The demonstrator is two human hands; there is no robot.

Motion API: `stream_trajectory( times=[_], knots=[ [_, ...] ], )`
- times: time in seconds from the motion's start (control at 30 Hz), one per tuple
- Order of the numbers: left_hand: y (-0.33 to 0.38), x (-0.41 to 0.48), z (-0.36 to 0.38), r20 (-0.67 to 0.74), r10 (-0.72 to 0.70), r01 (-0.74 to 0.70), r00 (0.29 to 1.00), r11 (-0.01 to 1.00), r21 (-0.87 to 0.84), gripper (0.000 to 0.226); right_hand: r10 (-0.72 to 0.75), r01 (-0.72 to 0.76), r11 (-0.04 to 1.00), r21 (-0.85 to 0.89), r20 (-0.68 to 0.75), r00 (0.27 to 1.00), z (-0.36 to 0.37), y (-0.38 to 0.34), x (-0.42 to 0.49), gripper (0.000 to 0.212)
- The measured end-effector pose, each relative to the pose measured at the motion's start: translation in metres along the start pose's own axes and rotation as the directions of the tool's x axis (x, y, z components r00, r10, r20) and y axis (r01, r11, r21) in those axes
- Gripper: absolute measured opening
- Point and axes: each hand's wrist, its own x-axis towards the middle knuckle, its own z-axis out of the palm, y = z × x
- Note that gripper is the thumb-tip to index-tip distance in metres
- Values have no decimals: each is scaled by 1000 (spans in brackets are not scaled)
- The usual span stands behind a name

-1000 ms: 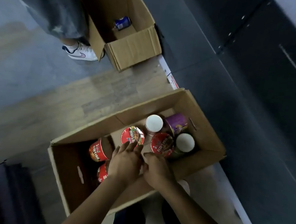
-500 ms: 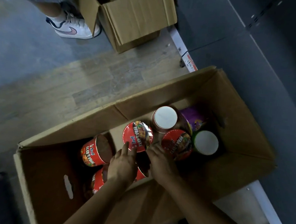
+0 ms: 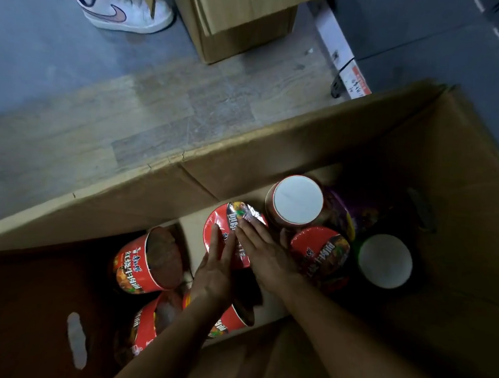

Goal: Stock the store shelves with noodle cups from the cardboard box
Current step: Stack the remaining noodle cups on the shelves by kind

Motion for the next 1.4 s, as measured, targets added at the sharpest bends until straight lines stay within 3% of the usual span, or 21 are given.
stream_trajectory(
  times=[0.13,0.3,0.37,0.47,0.63,0.93,1.07,1.17,1.33,1.4],
  knots=[
    [1,3,5,-26,-15,13,1000,998,-54,81,-116,116,993,-7,-72,991,7,14,12,55],
    [8,13,-13,-137,-35,13,990,988,-154,67,-242,252,968,7,-262,934,-23,25,22,43],
    [17,12,-25,-147,-30,4,989,984,-176,56,-227,226,974,-29,-187,956,-35,26,20,38],
    [29,0,-42,-167,11,-35,986,989,-143,48,-38,42,986,163,-26,999,-52,23,6,35],
    [47,-35,-74,-219,64,-103,974,980,-171,42,57,-80,959,274,91,994,-92,8,-30,35],
    [101,-120,-153,-228,109,-145,967,978,-148,33,160,-131,895,427,-33,987,-203,-12,-129,32],
    [131,-166,-204,-306,233,-273,923,957,-94,33,224,-167,855,490,-58,973,-257,-26,-182,31],
    [150,-198,-242,-275,284,-323,919,940,-111,45,293,-189,800,570,-96,951,-298,-37,-221,28],
    [180,-247,-301,-248,374,-438,893,848,-298,45,366,-139,745,653,-225,903,-363,-54,-291,26],
    [196,-266,-323,-230,415,-472,880,811,-345,20,401,-138,707,694,-233,886,-384,-60,-319,27]
  ],
)
